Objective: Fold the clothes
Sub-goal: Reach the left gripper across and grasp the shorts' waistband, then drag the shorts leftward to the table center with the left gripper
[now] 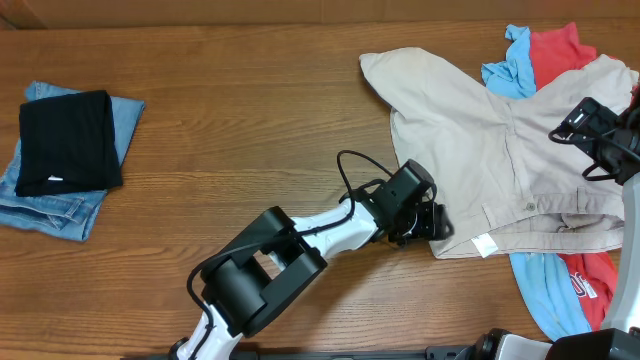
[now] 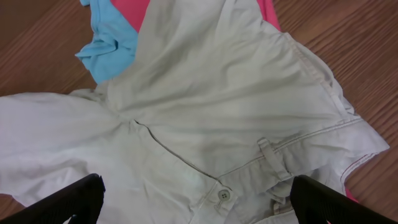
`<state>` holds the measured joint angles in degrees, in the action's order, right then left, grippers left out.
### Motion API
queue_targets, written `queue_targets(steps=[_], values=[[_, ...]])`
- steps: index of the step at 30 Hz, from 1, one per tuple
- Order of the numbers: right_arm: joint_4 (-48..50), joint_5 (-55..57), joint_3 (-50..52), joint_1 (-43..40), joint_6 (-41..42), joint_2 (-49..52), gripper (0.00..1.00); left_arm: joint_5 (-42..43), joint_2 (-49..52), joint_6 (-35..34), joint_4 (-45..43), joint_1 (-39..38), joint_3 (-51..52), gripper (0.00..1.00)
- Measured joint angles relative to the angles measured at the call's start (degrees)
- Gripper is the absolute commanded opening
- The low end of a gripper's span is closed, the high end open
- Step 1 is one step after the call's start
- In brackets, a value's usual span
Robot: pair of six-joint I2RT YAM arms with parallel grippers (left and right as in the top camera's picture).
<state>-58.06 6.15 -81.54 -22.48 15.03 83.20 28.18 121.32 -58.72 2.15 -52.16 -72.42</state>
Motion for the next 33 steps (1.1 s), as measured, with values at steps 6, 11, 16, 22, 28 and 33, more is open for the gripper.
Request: queue_targets(steps=[6,11,16,22,28,33], values=[[0.0,-0.2,0.0,0.0,0.0,0.0,1.0,-0.1,1.7,1.0,-0.1,0.7,0.0,0.04],[0.0,-0.2,0.0,0.0,0.0,0.0,1.0,0.5,1.0,5.9,2.3,2.4,0.0,0.04],[0.0,-0.2,0.0,0.0,0.0,0.0,1.0,1.0,-8.5,11.7,4.3,7.9,-0.2,0.04],[-0.5,-0.9,0.0,0.0,0.0,0.0,1.0,-5.1,-25.3,19.9,7.1,13.6,-11.0,0.04],[-0.7,-1.2,0.0,0.0,-0.1,0.0,1.0,-13.5,-30.9,23.2,25.4,19.4,-13.9,0.04],[-1.2,-1.3,0.0,0.0,0.0,0.0,1.0,-24.2,-24.8,29.2,40.5,25.0,-12.4,0.04]])
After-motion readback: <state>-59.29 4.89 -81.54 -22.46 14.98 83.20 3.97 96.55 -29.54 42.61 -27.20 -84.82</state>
